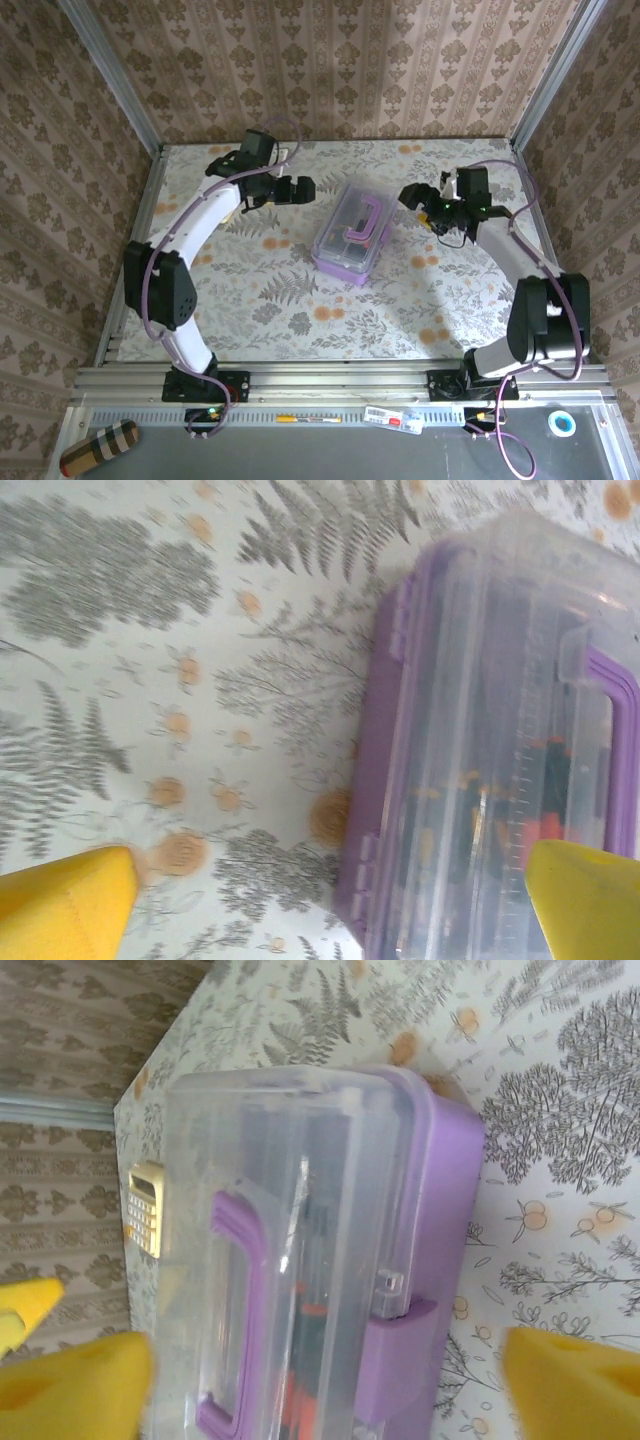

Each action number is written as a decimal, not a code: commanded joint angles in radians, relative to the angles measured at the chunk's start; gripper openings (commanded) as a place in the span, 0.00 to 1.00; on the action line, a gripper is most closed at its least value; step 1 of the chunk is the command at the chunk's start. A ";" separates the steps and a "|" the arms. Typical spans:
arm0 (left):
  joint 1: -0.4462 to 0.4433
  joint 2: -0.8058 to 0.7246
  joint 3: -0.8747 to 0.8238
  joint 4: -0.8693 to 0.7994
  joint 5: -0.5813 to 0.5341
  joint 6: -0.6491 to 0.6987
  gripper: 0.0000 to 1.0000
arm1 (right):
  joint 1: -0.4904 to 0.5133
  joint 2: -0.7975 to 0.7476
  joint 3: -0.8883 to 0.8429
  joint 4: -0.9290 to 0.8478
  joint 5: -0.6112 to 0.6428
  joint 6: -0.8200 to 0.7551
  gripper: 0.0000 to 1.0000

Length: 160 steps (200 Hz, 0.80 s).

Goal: Pack the tool kit

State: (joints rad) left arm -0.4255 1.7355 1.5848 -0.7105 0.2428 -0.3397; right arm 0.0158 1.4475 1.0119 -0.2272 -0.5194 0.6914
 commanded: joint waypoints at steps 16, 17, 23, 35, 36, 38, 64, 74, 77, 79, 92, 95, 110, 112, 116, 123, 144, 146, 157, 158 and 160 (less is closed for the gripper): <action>0.051 -0.050 -0.020 -0.027 -0.120 0.056 1.00 | 0.012 -0.162 0.006 -0.044 0.120 0.014 1.00; 0.053 -0.051 -0.022 -0.026 -0.122 0.056 1.00 | 0.013 -0.166 0.003 -0.043 0.127 0.017 1.00; 0.060 -0.060 -0.029 -0.018 -0.146 0.056 1.00 | 0.026 -0.192 -0.018 -0.033 0.179 0.034 1.00; 0.073 -0.075 -0.039 -0.006 -0.212 0.059 1.00 | 0.054 -0.243 -0.070 0.033 0.259 0.020 1.00; 0.074 -0.076 -0.039 -0.006 -0.216 0.059 1.00 | 0.056 -0.247 -0.075 0.041 0.264 0.015 1.00; 0.077 -0.078 -0.041 -0.005 -0.220 0.060 1.00 | 0.060 -0.253 -0.083 0.056 0.269 0.006 1.00; 0.137 -0.109 -0.108 0.089 -0.090 0.083 1.00 | 0.080 -0.317 -0.138 0.105 0.318 -0.113 1.00; 0.165 -0.130 -0.155 0.171 0.006 0.108 1.00 | 0.081 -0.331 -0.145 0.099 0.339 -0.116 1.00; 0.172 -0.136 -0.167 0.189 0.025 0.105 1.00 | 0.080 -0.335 -0.148 0.101 0.342 -0.112 1.00; 0.177 -0.140 -0.173 0.202 0.034 0.102 1.00 | 0.081 -0.337 -0.151 0.103 0.345 -0.108 1.00; 0.199 -0.164 -0.210 0.272 0.081 0.094 1.00 | 0.079 -0.349 -0.175 0.137 0.343 -0.080 1.00; 0.205 -0.170 -0.216 0.287 0.096 0.100 1.00 | 0.079 -0.352 -0.181 0.151 0.334 -0.084 1.00; 0.222 -0.193 -0.240 0.360 0.164 0.154 1.00 | 0.080 -0.363 -0.233 0.262 0.272 -0.143 1.00; 0.224 -0.196 -0.246 0.373 0.183 0.171 1.00 | 0.081 -0.364 -0.239 0.276 0.266 -0.153 1.00; 0.227 -0.203 -0.259 0.404 0.210 0.207 1.00 | 0.081 -0.367 -0.255 0.306 0.259 -0.172 1.00; 0.229 -0.216 -0.285 0.445 0.215 0.253 1.00 | 0.082 -0.372 -0.279 0.347 0.259 -0.207 1.00; 0.231 -0.262 -0.413 0.557 0.108 0.305 1.00 | 0.084 -0.396 -0.344 0.437 0.298 -0.329 1.00; 0.231 -0.267 -0.431 0.574 0.094 0.308 1.00 | 0.085 -0.398 -0.350 0.446 0.303 -0.342 1.00; 0.232 -0.296 -0.527 0.674 0.009 0.303 1.00 | 0.085 -0.417 -0.388 0.498 0.341 -0.408 1.00; 0.232 -0.299 -0.535 0.684 0.000 0.300 1.00 | 0.085 -0.419 -0.392 0.503 0.345 -0.415 1.00; 0.232 -0.303 -0.550 0.700 -0.018 0.299 1.00 | 0.085 -0.423 -0.398 0.513 0.353 -0.422 1.00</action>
State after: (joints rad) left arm -0.1967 1.4868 1.1843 -0.2295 0.3367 -0.1177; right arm 0.0956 1.0771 0.6731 0.1051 -0.2344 0.4534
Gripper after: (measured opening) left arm 0.999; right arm 0.999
